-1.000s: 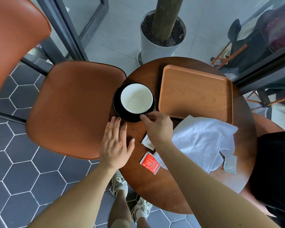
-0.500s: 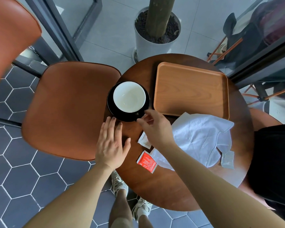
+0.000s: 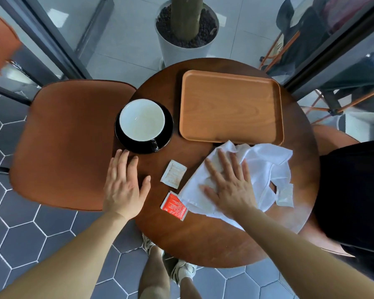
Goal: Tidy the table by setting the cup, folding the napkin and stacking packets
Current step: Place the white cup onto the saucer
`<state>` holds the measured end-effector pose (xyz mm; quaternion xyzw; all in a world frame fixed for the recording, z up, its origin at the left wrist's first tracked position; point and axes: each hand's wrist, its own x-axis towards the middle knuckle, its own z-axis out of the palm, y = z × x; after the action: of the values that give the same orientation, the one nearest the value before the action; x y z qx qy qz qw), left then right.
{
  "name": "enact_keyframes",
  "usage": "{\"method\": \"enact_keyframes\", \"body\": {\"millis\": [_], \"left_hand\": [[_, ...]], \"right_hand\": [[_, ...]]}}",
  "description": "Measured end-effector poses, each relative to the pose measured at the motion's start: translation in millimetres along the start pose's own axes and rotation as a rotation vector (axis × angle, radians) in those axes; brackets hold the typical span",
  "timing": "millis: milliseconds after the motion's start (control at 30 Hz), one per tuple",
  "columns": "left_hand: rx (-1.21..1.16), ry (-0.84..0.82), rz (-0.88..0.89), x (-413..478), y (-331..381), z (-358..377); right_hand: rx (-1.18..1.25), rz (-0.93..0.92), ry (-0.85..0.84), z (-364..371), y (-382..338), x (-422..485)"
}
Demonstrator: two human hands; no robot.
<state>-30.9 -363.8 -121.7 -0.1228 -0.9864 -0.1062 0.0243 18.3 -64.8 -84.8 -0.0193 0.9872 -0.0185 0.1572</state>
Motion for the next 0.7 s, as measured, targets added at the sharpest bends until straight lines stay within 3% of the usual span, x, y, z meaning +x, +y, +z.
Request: {"method": "enact_keyframes", "body": {"millis": [700], "left_hand": [[-0.021,0.003,-0.025,5,14,-14]], "right_hand": [[0.045,0.0,0.092,13,2,0]]}}
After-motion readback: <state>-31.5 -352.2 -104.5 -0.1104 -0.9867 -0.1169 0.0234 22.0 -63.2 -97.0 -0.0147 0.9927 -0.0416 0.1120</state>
